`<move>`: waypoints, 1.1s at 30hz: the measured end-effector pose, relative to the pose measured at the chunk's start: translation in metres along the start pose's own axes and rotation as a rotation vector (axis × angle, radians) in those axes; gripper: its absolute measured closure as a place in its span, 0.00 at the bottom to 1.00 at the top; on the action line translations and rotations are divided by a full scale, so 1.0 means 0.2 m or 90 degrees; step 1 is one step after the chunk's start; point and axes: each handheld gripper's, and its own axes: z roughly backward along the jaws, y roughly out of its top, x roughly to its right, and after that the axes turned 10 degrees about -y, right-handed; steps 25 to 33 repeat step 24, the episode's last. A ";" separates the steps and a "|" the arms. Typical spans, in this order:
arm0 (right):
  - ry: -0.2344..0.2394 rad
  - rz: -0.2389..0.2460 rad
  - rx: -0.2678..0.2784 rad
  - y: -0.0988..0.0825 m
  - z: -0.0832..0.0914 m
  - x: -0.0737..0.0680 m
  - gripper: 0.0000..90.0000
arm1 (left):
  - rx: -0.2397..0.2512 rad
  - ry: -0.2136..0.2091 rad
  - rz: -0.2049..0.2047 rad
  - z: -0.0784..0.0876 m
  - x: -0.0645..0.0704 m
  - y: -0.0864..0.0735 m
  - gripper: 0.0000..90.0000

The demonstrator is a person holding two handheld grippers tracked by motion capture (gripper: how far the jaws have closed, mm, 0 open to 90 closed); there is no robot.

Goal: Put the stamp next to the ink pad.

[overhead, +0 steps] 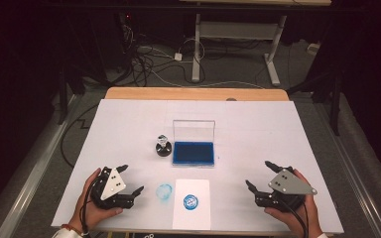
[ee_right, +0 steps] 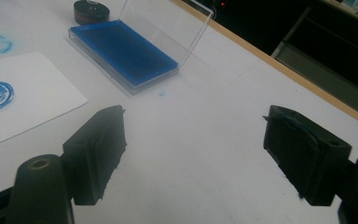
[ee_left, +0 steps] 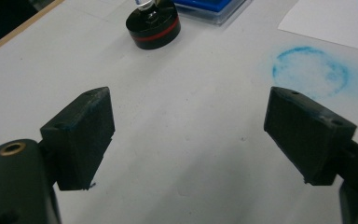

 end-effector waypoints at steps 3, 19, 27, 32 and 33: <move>0.001 0.003 0.000 0.00 0.00 0.00 0.23 | 0.002 0.000 -0.001 0.00 0.00 0.00 0.17; 0.004 -0.006 -0.006 -0.01 -0.01 0.00 0.23 | -0.003 0.003 0.006 -0.01 -0.01 0.01 0.17; 0.012 -0.011 -0.008 -0.01 -0.03 0.01 0.23 | 0.002 0.008 0.024 -0.02 -0.01 0.01 0.17; 0.012 -0.011 -0.008 -0.01 -0.03 0.01 0.23 | 0.002 0.008 0.024 -0.02 -0.01 0.01 0.17; 0.012 -0.011 -0.008 -0.01 -0.03 0.01 0.23 | 0.002 0.008 0.024 -0.02 -0.01 0.01 0.17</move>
